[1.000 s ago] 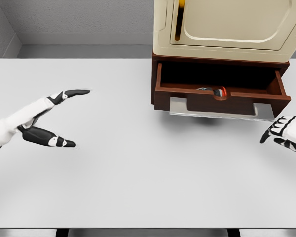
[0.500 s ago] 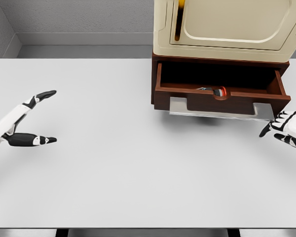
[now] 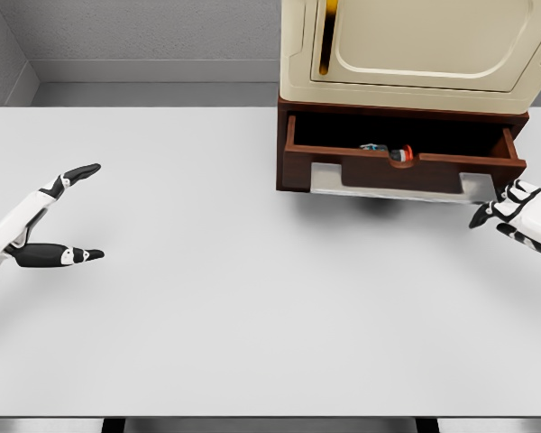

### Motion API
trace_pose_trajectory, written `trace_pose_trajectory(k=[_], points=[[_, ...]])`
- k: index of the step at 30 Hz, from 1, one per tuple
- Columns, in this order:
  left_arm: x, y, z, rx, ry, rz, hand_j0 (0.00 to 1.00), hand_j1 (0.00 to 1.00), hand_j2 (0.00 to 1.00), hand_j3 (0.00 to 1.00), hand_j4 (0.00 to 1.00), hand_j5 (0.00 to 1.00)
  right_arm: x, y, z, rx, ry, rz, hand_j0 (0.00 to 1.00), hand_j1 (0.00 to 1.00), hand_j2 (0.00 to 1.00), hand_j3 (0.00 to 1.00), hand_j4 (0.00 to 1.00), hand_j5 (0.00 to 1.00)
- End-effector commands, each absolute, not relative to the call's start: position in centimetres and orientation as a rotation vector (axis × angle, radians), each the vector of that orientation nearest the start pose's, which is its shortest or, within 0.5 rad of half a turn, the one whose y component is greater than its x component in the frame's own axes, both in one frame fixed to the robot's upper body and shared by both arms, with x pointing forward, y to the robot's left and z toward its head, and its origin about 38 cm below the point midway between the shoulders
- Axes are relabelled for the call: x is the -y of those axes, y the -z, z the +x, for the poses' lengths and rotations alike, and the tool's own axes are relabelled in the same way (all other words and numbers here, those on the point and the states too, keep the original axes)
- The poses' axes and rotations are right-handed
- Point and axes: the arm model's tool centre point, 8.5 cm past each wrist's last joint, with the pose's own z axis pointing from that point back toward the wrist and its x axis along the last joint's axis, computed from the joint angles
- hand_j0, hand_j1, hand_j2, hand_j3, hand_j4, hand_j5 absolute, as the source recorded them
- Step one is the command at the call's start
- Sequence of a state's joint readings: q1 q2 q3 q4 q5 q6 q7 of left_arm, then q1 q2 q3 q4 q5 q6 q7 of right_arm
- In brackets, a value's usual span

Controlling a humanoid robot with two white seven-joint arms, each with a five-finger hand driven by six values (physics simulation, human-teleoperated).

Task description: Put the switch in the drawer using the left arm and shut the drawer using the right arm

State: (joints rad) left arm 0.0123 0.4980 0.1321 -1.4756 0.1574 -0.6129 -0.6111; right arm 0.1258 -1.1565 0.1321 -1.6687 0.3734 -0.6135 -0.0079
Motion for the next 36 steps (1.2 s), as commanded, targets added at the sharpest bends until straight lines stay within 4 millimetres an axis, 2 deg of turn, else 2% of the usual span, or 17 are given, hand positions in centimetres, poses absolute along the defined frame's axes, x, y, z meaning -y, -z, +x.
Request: trace_pose_trajectory(k=[1, 3, 9, 11, 13, 14, 16, 18, 22, 27, 29, 34, 36], points=[[-38.1, -14.0, 33.7, 1.861, 0.957, 0.034, 1.00, 1.00, 1.00, 1.00, 1.00, 1.00, 41.6, -21.2, 31.7, 1.615, -1.701, -0.563, 0.59, 0.59, 0.59, 0.59, 0.59, 0.59], [-38.1, -14.0, 33.7, 1.861, 0.957, 0.034, 1.00, 1.00, 1.00, 1.00, 1.00, 1.00, 42.2, -20.7, 31.6, 1.570, -1.722, -0.552, 0.59, 0.59, 0.59, 0.59, 0.59, 0.59], [-38.1, -14.0, 33.7, 1.860, 0.958, 0.032, 1.00, 1.00, 1.00, 1.00, 1.00, 1.00, 46.5, -19.4, 31.8, 1.425, -1.696, -0.615, 0.59, 0.59, 0.59, 0.59, 0.59, 0.59], [-38.1, -13.9, 33.7, 1.859, 0.957, 0.033, 1.00, 1.00, 1.00, 1.00, 1.00, 1.00, 46.9, -19.7, 31.8, 1.408, -1.706, -0.623, 0.57, 0.57, 0.57, 0.57, 0.57, 0.57], [-38.1, -14.0, 33.7, 1.861, 0.957, 0.034, 1.00, 1.00, 1.00, 1.00, 1.00, 1.00, 47.0, -19.7, 31.8, 1.406, -1.708, -0.623, 0.46, 0.46, 0.46, 0.46, 0.46, 0.46], [-38.1, -13.9, 33.7, 1.859, 0.957, 0.031, 1.00, 1.00, 1.00, 1.00, 1.00, 1.00, 46.7, -19.6, 31.8, 1.410, -1.713, -0.617, 0.42, 0.42, 0.42, 0.42, 0.42, 0.42], [-38.1, -13.9, 33.7, 1.859, 0.957, 0.031, 1.00, 1.00, 1.00, 1.00, 1.00, 1.00, 45.6, -19.9, 31.6, 1.437, -1.731, -0.596, 0.39, 0.39, 0.39, 0.39, 0.39, 0.39], [-38.1, -13.9, 33.7, 1.859, 0.957, 0.031, 1.00, 1.00, 1.00, 1.00, 1.00, 1.00, 43.7, -19.9, 31.1, 1.479, -1.756, -0.546, 0.35, 0.35, 0.35, 0.35, 0.35, 0.35], [-38.1, -13.9, 33.7, 1.859, 0.957, 0.031, 1.00, 1.00, 1.00, 1.00, 1.00, 1.00, 40.9, -20.6, 30.4, 1.555, -1.793, -0.489, 0.35, 0.35, 0.35, 0.35, 0.35, 0.35], [-38.1, -13.9, 33.7, 1.859, 0.957, 0.031, 1.00, 1.00, 1.00, 1.00, 1.00, 1.00, 39.7, -21.1, 30.3, 1.595, -1.807, -0.474, 0.41, 0.41, 0.41, 0.41, 0.41, 0.41], [-38.0, -13.9, 33.7, 1.859, 0.956, 0.031, 1.00, 1.00, 1.00, 1.00, 1.00, 1.00, 39.2, -21.3, 30.2, 1.606, -1.815, -0.466, 0.46, 0.46, 0.46, 0.46, 0.46, 0.46], [-38.0, -13.9, 33.7, 1.859, 0.956, 0.031, 1.00, 1.00, 1.00, 1.00, 1.00, 1.00, 39.0, -21.4, 30.4, 1.603, -1.820, -0.460, 0.54, 0.54, 0.54, 0.54, 0.54, 0.54], [-38.0, -13.9, 33.7, 1.859, 0.956, 0.031, 1.00, 1.00, 1.00, 1.00, 1.00, 1.00, 39.0, -21.4, 30.4, 1.604, -1.821, -0.462, 0.54, 0.54, 0.54, 0.54, 0.54, 0.54]])
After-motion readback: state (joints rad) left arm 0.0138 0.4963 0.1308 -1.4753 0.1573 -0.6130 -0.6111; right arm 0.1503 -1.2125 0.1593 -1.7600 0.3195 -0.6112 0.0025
